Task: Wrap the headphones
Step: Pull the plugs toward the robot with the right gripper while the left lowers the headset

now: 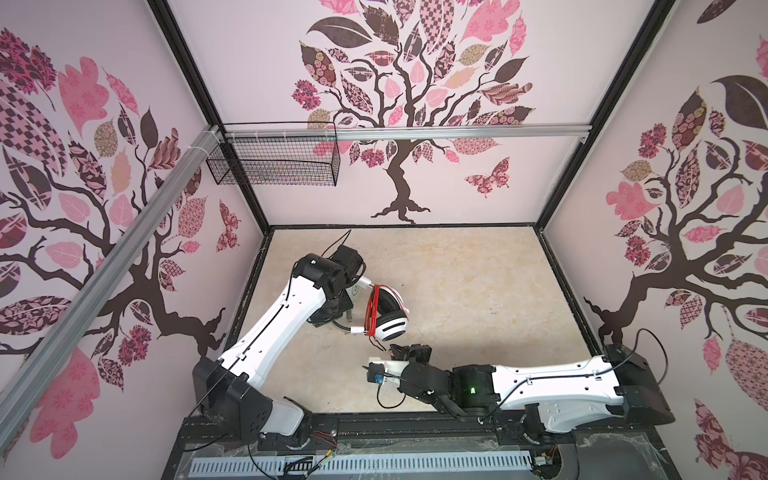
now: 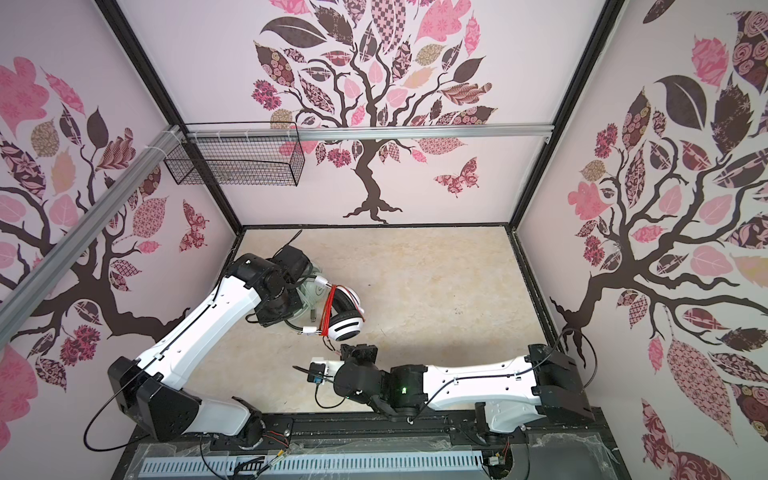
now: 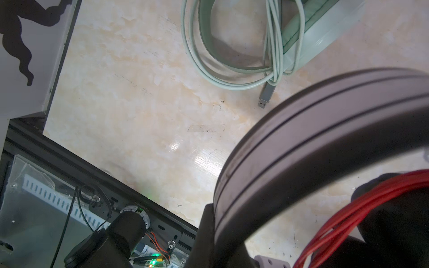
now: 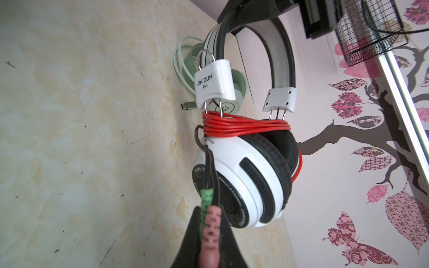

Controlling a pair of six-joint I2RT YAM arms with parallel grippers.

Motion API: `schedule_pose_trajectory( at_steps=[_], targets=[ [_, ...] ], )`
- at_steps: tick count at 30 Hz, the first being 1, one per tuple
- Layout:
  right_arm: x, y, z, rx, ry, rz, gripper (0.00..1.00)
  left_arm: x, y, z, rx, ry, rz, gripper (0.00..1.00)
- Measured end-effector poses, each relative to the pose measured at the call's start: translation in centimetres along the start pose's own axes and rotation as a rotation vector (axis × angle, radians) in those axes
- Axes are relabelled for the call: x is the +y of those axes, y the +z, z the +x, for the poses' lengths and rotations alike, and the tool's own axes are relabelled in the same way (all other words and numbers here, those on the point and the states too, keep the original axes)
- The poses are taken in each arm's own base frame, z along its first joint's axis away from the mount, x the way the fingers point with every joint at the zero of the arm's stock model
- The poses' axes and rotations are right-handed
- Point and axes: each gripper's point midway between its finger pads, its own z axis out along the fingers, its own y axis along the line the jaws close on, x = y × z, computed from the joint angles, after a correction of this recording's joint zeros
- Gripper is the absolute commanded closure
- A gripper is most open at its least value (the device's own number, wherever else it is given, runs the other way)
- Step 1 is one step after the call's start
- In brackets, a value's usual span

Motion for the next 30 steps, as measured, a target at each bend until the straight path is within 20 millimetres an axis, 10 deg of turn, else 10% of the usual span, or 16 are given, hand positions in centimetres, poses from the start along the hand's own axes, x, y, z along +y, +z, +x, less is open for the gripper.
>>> schedule_pose_trajectory(
  at_steps=[17,30],
  targets=[
    [4.8,-4.2,1.9,0.073,0.039,-0.408,1.00,-2.5,2.0,7.2,-0.010,0.427,0.023,1.00],
    [5.9,-7.0,3.1,0.095,0.038,-0.547,0.99,-5.7,2.0,9.0,-0.023,0.587,0.172,1.00]
  ],
)
